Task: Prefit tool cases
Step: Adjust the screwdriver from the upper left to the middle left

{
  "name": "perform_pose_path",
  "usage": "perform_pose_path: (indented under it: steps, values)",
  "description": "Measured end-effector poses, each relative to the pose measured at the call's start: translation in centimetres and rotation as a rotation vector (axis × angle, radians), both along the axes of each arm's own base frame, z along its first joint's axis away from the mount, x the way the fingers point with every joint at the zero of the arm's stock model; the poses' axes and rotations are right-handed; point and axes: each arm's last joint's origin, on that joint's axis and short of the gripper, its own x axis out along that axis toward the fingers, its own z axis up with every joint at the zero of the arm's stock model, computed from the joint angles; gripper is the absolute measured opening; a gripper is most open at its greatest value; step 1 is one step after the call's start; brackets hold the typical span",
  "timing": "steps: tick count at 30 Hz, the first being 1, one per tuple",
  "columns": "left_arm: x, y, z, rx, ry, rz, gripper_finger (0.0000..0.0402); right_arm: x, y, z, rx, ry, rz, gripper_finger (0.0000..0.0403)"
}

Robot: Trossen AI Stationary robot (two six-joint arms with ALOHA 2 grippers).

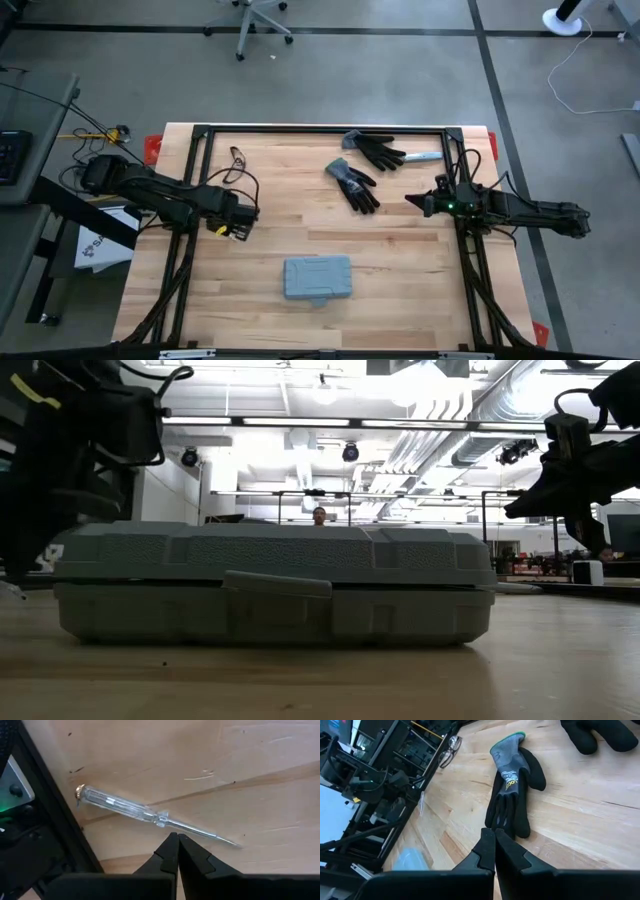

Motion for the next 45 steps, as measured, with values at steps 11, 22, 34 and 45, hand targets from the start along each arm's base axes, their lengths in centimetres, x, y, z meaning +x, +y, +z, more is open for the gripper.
perform_pose_path:
  steps: [11,22,34,45]
  values:
    - [0.0,-0.1,0.0,0.002,-0.005,0.016,0.0000,0.0,0.0,0.0,0.000,0.000,0.000,0.0000]
    - [-0.4,-0.6,-2.0,-0.047,0.024,0.035,0.0000,0.0,0.0,0.0,0.001,0.000,0.003,0.0000]
    - [-0.2,-0.8,-1.0,-0.019,0.024,-0.007,0.0000,0.0,0.0,0.0,0.015,-0.003,0.013,0.0000]
    - [-0.3,-0.5,-1.4,0.093,0.005,0.077,0.0000,0.0,0.0,0.0,0.010,-0.003,0.005,0.0000]
